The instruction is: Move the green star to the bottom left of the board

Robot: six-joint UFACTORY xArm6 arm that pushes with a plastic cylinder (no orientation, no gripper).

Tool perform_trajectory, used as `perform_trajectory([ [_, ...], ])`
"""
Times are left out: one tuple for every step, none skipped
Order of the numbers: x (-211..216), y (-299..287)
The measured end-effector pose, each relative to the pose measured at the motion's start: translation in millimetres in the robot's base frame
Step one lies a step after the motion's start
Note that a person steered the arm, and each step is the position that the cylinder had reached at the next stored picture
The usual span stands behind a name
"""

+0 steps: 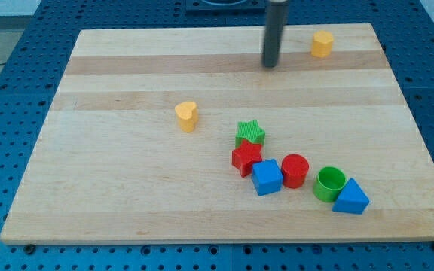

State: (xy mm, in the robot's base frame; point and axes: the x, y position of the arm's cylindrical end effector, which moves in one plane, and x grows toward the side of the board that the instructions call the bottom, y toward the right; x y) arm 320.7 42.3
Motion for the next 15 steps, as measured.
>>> perform_trajectory([
  [32,-106],
  [75,-204],
  [136,-203],
  [136,-159],
  [133,-114],
  [120,-84],
  [114,-51],
  [107,3],
  [117,61],
  [161,46],
  [164,-44],
  [155,-44],
  [155,1],
  [130,-14],
  [121,-26],
])
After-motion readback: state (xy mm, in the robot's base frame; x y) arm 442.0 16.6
